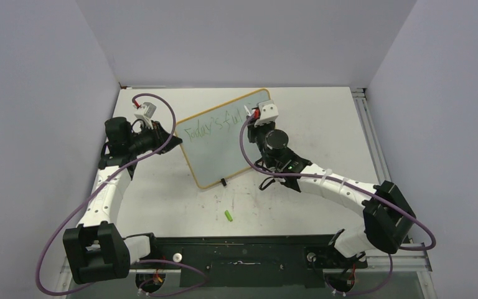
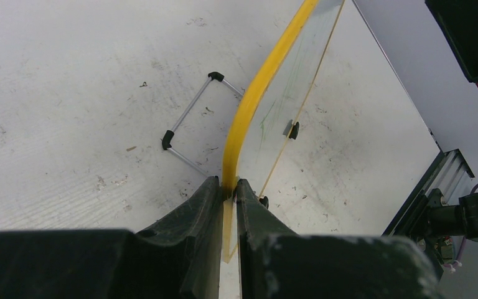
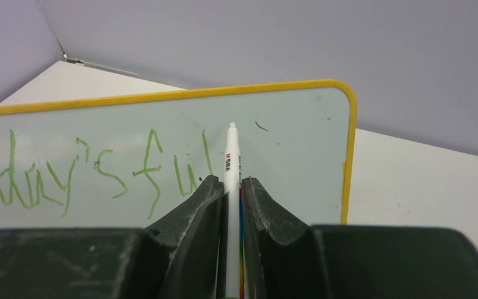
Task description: Write a sentence on the whiteboard
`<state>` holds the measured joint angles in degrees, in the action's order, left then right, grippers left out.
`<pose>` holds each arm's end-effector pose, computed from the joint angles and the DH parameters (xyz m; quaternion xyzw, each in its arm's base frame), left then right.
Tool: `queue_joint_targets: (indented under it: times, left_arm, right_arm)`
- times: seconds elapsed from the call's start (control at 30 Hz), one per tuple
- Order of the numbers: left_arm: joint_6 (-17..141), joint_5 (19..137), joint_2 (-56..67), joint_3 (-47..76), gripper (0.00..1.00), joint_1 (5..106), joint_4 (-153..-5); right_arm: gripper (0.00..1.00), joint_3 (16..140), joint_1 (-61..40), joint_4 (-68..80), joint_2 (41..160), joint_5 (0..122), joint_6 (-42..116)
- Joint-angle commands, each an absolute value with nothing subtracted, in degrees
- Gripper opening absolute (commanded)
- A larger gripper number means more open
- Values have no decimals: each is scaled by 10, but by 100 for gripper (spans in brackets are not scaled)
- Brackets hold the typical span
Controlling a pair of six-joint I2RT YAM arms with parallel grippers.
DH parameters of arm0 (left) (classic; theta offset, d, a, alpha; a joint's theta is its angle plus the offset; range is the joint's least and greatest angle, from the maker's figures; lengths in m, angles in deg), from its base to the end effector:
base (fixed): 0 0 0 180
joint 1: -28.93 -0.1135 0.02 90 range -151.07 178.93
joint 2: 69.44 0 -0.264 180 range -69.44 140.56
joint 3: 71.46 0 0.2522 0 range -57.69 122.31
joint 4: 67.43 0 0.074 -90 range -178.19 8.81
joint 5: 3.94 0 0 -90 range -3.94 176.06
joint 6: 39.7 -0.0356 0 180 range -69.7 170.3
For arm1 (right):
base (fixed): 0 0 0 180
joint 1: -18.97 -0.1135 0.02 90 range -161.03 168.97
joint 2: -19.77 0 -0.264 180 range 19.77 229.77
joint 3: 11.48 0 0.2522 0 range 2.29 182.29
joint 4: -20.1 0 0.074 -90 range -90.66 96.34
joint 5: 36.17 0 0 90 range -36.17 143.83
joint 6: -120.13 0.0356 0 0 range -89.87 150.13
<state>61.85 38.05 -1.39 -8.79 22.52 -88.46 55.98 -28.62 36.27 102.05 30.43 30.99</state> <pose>0.2613 0.0027 0.2912 0.0905 0.8004 -0.3670 0.4653 0.2364 0.2378 0.3131 -0.1382 0.6856 0.1582 0.6970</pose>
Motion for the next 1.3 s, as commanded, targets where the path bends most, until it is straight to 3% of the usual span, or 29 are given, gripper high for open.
queue_joint_targets:
  times: [0.0,1.27]
  left_arm:
    - [615,388,-23,-74,0,225,-872]
    - [614,384,-27,-77,0,225,-867]
  right_arm:
    - [5,599,-280,390,1034,329,306]
    - [5,555,-270,369,1039,332,322]
